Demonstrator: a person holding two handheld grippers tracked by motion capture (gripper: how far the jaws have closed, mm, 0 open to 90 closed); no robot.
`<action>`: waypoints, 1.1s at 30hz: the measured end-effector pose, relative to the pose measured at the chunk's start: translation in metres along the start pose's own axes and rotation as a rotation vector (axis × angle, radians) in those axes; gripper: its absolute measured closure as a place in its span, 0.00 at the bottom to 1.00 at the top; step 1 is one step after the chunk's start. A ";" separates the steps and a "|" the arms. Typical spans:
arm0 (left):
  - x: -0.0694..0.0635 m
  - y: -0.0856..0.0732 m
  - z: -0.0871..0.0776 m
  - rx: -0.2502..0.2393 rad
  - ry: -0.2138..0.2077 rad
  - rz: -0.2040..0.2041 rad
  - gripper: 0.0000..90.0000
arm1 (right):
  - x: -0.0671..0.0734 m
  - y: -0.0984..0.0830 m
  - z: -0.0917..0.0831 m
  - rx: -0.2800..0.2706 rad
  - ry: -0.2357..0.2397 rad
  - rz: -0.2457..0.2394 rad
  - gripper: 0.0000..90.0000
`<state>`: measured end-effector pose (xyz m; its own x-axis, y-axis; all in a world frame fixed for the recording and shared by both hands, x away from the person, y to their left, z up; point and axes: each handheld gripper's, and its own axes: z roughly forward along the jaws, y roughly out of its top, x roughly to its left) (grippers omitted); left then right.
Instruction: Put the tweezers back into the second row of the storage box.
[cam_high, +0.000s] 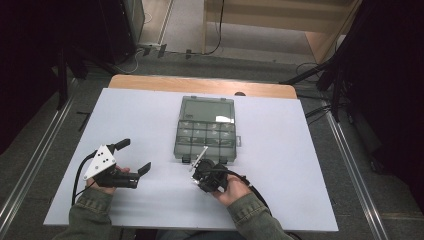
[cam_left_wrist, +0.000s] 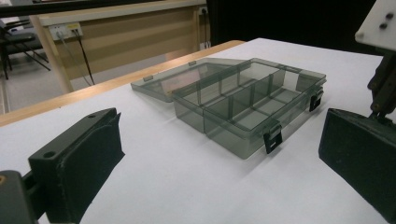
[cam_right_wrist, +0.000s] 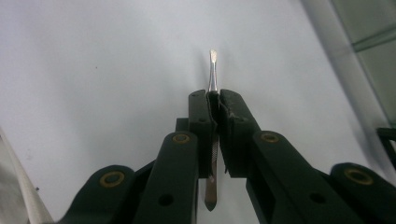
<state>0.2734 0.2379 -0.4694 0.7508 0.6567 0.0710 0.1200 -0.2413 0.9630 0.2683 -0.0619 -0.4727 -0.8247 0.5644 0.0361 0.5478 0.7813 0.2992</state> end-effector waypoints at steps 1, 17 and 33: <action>0.000 0.000 0.000 0.000 0.000 0.000 0.00 | 0.000 0.000 0.000 0.000 0.000 0.000 0.95; 0.000 0.000 0.000 0.003 0.001 0.001 0.00 | -0.022 -0.004 -0.043 -0.143 -0.005 0.045 0.95; 0.000 0.000 0.000 0.003 0.000 0.003 0.00 | -0.044 0.003 -0.057 -0.249 -0.005 0.089 0.95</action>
<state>0.2737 0.2377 -0.4697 0.7509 0.6563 0.0740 0.1197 -0.2454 0.9620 0.2979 -0.0993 -0.4191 -0.7736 0.6300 0.0684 0.5663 0.6389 0.5208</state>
